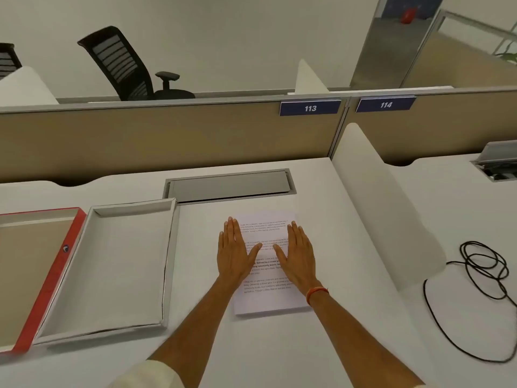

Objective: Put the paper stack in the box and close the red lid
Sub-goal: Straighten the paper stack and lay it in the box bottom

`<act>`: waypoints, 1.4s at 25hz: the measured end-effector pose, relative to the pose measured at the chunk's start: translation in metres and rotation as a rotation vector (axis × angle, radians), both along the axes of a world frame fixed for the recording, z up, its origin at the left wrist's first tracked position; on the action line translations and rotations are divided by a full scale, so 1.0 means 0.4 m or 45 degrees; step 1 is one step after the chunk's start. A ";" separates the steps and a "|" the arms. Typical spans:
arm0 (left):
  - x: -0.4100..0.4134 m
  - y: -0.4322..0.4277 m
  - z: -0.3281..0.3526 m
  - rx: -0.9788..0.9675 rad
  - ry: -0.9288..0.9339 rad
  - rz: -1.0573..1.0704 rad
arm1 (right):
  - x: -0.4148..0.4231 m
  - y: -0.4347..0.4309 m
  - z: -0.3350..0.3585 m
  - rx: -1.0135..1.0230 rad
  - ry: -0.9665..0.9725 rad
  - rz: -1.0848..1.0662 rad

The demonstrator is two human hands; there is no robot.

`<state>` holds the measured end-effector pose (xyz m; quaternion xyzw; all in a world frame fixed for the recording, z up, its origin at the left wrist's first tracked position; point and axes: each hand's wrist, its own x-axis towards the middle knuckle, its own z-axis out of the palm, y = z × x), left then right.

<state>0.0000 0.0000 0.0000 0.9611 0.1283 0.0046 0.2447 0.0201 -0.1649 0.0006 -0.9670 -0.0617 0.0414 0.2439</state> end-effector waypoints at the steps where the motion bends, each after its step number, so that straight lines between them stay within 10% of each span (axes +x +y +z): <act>1: 0.000 0.001 -0.006 -0.061 0.016 0.058 | 0.005 0.002 -0.007 0.036 0.036 -0.060; 12: 0.043 -0.012 -0.009 -0.336 0.533 0.631 | 0.082 -0.004 -0.007 0.090 0.552 -0.598; 35: 0.093 -0.047 0.015 -0.361 0.732 0.706 | 0.111 0.003 0.004 0.249 0.706 -0.637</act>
